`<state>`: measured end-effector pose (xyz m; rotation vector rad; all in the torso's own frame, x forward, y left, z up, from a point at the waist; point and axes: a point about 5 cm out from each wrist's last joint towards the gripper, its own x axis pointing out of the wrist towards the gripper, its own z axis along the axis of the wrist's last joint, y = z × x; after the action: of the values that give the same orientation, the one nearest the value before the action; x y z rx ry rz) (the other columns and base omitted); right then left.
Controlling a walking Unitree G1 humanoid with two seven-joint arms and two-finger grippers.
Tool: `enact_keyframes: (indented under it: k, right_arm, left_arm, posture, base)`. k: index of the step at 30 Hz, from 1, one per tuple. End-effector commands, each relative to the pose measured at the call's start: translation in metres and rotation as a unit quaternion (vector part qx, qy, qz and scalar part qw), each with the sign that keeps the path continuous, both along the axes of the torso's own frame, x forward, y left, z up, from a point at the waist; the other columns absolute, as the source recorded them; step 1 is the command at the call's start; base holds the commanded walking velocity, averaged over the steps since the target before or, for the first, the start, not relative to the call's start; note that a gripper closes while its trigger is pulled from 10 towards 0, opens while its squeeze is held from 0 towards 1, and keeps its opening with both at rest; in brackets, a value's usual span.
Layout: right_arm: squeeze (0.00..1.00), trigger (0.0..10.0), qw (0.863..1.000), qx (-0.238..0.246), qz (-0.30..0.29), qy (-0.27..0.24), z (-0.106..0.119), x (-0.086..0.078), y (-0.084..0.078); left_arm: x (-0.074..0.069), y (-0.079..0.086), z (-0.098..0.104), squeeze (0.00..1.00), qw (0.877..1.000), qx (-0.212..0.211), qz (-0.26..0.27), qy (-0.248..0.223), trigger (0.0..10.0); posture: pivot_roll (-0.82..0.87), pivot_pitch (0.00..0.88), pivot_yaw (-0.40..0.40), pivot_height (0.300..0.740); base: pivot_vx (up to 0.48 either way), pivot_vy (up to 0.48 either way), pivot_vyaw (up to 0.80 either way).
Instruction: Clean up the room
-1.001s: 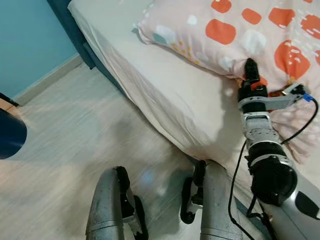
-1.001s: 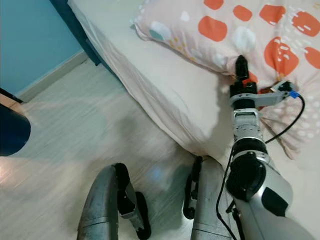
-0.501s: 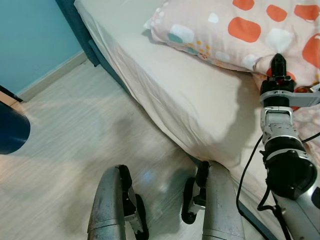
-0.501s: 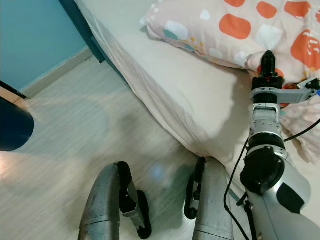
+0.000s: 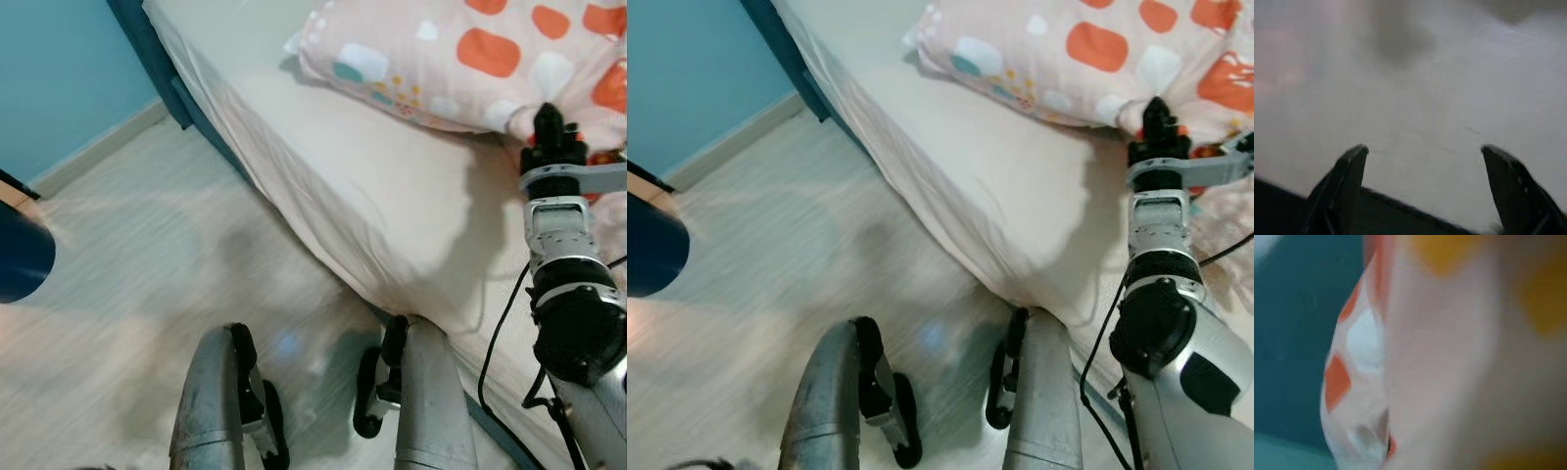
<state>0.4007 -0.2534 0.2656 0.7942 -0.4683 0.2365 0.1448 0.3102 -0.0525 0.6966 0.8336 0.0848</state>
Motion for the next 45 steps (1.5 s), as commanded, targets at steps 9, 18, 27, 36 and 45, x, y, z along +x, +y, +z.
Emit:
enact_keyframes:
  k: [9, 18, 27, 36, 45]
  right_arm:
    - [0.0, 0.0, 0.979, -0.151, 0.131, 0.043, -0.06, -0.006, 0.062]
    - [0.0, 0.0, 0.98, -0.145, 0.132, 0.04, -0.074, -0.016, 0.071]
    - [0.0, 0.0, 0.981, -0.162, 0.1, 0.038, -0.068, -0.023, 0.056]
    - [0.0, 0.0, 0.975, -0.185, 0.107, 0.055, -0.077, -0.027, 0.067]
    - [0.0, 0.0, 0.971, -0.192, 0.127, 0.069, -0.092, -0.031, 0.084]
  left_arm:
    - [0.08, 0.03, 0.061, 0.0, 0.985, 0.062, 0.073, -0.145, 10.0]
    - [0.127, -0.021, 0.067, 0.0, 0.977, -0.047, 0.066, -0.197, 10.0]
    - [0.144, -0.096, 0.053, 0.0, 0.971, -0.156, 0.005, -0.183, 10.0]
    - [0.106, -0.083, 0.019, 0.0, 0.977, -0.172, 0.082, -0.097, 10.0]
    - [0.043, -0.08, -0.022, 0.0, 0.978, -0.164, 0.123, 0.03, 10.0]
  posture:
    - [0.05, 0.29, -0.026, 0.54]
    - [-0.01, 0.168, -0.013, 0.565]
    - [-0.04, 0.082, -0.013, 0.6]
    - [-0.05, 0.032, -0.004, 0.635]
    - [-0.07, 0.006, 0.007, 0.67]
  base:
    - [0.0, 0.0, 0.0]
    - [0.0, 0.0, 0.0]
    - [0.0, 0.0, 0.0]
    - [-0.199, 0.0, 0.0]
    - [0.0, 0.0, 0.0]
